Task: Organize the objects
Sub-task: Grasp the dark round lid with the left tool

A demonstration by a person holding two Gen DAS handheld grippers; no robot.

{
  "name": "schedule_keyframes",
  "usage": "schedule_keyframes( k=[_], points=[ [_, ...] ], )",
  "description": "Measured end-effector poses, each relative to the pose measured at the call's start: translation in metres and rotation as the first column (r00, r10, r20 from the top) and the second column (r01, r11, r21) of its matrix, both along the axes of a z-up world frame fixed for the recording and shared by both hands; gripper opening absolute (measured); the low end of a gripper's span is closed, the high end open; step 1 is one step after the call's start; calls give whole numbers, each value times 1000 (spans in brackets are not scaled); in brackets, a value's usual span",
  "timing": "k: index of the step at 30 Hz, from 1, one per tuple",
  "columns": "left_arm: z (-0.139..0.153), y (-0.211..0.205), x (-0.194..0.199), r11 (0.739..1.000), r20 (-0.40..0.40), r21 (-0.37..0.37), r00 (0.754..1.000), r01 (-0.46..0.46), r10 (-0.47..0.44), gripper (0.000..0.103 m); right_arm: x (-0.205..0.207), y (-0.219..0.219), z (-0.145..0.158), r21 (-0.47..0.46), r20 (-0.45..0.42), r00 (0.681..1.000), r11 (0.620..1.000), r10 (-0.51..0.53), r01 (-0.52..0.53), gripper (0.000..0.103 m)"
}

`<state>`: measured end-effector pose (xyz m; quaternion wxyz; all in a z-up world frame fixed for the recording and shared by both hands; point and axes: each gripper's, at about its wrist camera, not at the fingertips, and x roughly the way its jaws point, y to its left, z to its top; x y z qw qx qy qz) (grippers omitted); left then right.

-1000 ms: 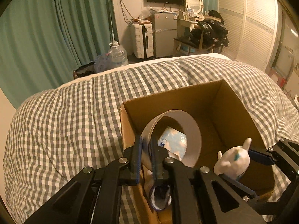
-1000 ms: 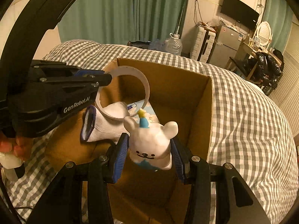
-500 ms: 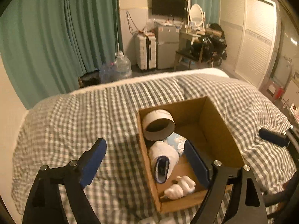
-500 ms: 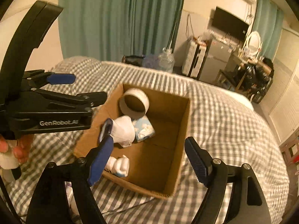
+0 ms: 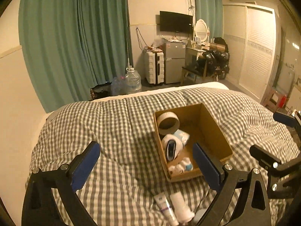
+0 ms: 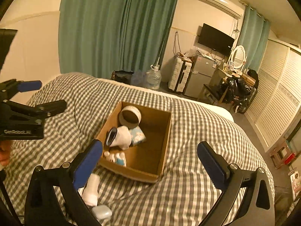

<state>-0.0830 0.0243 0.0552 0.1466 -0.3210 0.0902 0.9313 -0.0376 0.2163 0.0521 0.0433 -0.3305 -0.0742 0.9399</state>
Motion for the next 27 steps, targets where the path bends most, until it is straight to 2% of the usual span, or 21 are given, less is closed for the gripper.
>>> schedule_keyframes(
  k=[6,14,18,21,27],
  points=[
    [-22,-12,31,999,19,0,999,-37,37,102,22,0,-13,-27,17,1000,999,-25,26,101],
    [-70,-18,52,994,103,5,989,-106,105,102,40,-8,-40,-47,40,999,998,-27,29,101],
    [-89,-15,66,993,104,-27,988,-111,113,102,46,-11,-65,-26,76,997,999,-27,29,101],
    [-103,-9,77,995,101,-62,991,-83,89,102,47,-12,-86,-52,120,993,998,-11,17,101],
    [-137,-9,83,997,203,-57,977,-57,68,102,58,-23,-120,-106,196,978,993,69,-48,101]
  ],
)
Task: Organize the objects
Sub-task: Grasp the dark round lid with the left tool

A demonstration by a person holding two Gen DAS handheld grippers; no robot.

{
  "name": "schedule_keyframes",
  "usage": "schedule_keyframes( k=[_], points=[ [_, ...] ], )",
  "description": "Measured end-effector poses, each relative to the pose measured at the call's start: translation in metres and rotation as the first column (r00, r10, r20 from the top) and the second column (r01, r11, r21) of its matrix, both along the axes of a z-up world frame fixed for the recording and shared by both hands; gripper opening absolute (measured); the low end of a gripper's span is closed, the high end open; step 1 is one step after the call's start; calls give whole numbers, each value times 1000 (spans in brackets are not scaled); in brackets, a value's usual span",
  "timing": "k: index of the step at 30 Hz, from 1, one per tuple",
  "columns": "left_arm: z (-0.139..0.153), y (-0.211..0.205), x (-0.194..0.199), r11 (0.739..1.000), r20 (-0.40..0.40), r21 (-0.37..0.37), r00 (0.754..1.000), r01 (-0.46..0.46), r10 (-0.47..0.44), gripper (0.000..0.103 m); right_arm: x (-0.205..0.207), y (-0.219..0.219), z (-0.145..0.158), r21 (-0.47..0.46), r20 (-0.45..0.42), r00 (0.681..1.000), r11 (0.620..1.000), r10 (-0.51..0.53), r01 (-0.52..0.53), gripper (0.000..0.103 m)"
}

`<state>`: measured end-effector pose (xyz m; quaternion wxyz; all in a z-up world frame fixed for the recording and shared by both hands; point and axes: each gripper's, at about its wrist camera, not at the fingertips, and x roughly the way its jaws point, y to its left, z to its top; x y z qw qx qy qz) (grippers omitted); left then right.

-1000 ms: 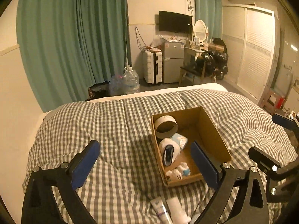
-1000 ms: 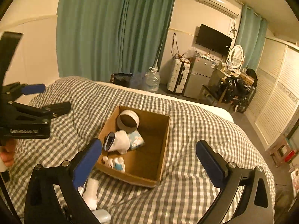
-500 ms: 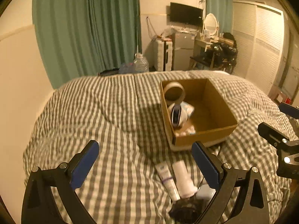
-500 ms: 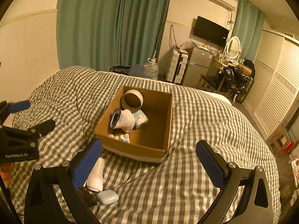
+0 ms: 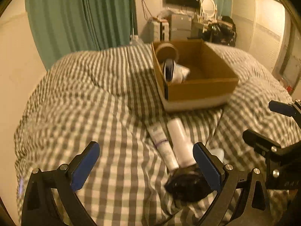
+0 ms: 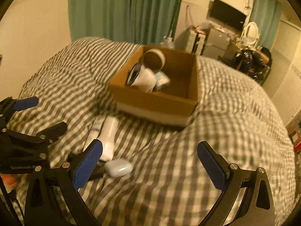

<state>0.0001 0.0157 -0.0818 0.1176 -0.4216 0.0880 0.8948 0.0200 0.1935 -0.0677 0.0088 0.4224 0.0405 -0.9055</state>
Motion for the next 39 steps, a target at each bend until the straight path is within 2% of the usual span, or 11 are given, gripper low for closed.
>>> schedule_keyframes(
  k=[6,8,12,15,17,23,26,29,30,34,39],
  points=[
    [-17,-9,9,1000,69,28,998,11,-13,102,-2,-6,-21,18,55,998,1000,11,-12,101],
    [-22,-8,11,1000,98,23,995,21,-23,102,-2,-3,-22,12,59,998,1000,3,-4,101],
    [-27,-1,22,996,132,59,988,68,-75,102,-4,10,-19,1,56,998,999,-37,37,101],
    [-28,14,28,993,116,7,986,119,-119,102,-4,23,-17,-4,54,996,997,-77,77,101],
    [-29,20,31,989,114,-1,983,146,-145,102,-5,29,-16,-7,54,994,995,-96,96,101],
    [-49,32,23,977,210,13,955,213,-211,102,-7,29,-18,-8,64,994,996,-91,92,101],
    [-62,37,15,970,271,53,931,238,-243,101,-8,25,-22,-4,75,994,997,-80,81,101],
    [-71,39,10,965,306,87,916,246,-261,78,-9,20,-27,6,84,994,998,-71,70,101],
    [-72,38,8,966,315,97,913,241,-260,78,-10,18,-28,9,85,994,998,-68,67,101],
    [-66,31,8,973,287,110,931,202,-225,78,-9,14,-29,24,86,995,999,-49,47,101],
    [-38,20,12,986,169,70,972,154,-164,78,-8,10,-26,23,76,997,1000,-21,19,101]
  ],
)
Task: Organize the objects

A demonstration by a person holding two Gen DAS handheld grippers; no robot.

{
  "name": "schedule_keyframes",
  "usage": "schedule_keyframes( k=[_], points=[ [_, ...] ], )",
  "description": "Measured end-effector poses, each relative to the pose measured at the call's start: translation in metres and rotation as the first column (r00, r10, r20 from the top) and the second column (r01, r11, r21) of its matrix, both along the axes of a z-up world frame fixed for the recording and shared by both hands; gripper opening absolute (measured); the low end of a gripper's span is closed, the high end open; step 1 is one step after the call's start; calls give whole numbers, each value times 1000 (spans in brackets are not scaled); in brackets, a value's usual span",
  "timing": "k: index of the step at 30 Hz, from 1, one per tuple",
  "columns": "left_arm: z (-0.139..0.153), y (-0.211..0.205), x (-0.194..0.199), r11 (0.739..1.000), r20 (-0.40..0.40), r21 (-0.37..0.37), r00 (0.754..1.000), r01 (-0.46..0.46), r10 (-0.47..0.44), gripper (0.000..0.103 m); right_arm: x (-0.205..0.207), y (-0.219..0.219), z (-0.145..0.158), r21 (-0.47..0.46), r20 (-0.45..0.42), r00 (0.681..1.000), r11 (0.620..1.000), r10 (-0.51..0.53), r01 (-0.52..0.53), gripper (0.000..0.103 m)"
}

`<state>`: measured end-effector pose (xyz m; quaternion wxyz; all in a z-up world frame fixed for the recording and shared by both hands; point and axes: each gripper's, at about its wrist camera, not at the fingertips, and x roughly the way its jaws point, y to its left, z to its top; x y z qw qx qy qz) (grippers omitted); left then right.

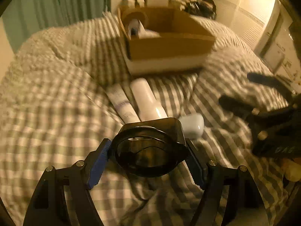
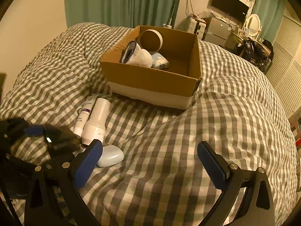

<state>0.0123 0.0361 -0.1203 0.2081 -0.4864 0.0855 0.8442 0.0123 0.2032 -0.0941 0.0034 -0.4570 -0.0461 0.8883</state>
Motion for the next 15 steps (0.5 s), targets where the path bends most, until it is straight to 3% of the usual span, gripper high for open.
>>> schedule_keyframes(
  k=[4,15],
  points=[
    [20,-7,-1,998,-122,-50,992,-47,40,78,-1,-9,-5,-2,15,998,999,53,-53,101],
    [32,-46,-25,982,-199,-65,966,-178,162,78,-17,-44,-38,0,129,970,979,204,-206,101]
  ],
)
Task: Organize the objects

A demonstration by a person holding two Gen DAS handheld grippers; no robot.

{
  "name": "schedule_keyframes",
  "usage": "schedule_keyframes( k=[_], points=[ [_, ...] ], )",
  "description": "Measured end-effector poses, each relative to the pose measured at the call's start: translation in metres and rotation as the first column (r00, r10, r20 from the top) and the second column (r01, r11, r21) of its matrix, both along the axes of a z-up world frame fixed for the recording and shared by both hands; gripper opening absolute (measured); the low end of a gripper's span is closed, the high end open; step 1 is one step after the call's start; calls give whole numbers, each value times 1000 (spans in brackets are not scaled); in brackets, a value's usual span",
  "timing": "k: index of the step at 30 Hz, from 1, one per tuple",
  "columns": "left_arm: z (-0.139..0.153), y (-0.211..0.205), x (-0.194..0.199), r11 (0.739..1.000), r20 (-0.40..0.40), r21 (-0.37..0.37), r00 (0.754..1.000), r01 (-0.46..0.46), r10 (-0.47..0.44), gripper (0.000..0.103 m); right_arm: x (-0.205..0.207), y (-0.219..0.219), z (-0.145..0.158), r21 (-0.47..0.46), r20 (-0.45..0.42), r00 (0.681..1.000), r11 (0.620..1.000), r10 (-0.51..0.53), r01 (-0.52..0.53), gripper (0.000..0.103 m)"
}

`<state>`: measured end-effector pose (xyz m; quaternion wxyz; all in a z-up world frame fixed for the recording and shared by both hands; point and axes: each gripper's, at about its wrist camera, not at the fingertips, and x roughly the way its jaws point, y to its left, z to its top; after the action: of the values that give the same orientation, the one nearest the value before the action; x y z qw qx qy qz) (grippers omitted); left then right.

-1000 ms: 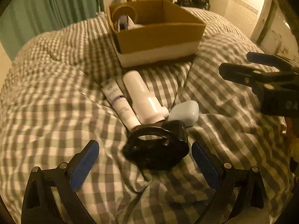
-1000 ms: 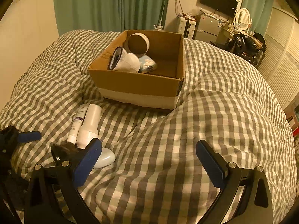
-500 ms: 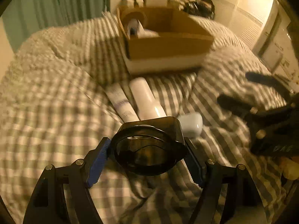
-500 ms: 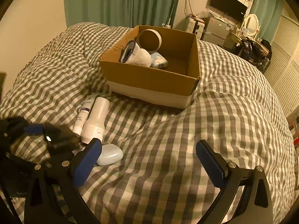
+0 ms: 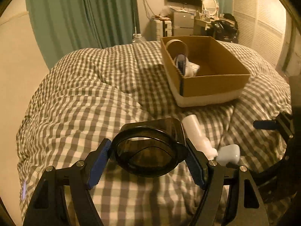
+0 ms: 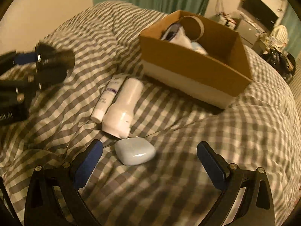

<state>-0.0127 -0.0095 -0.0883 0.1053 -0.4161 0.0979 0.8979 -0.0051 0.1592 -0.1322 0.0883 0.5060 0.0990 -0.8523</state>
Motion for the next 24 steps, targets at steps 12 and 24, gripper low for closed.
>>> schedule_keyframes(
  k=[12,24],
  points=[
    [-10,-9,0,999,28,32,1000,-7,6,78,-28,-15,-45,1,184,982,999,42,-43,58],
    [4,-4,7,998,15,53,999,29,-30,78,-2,-3,8,-22,13,1000,1000,-1,1,51]
  ],
)
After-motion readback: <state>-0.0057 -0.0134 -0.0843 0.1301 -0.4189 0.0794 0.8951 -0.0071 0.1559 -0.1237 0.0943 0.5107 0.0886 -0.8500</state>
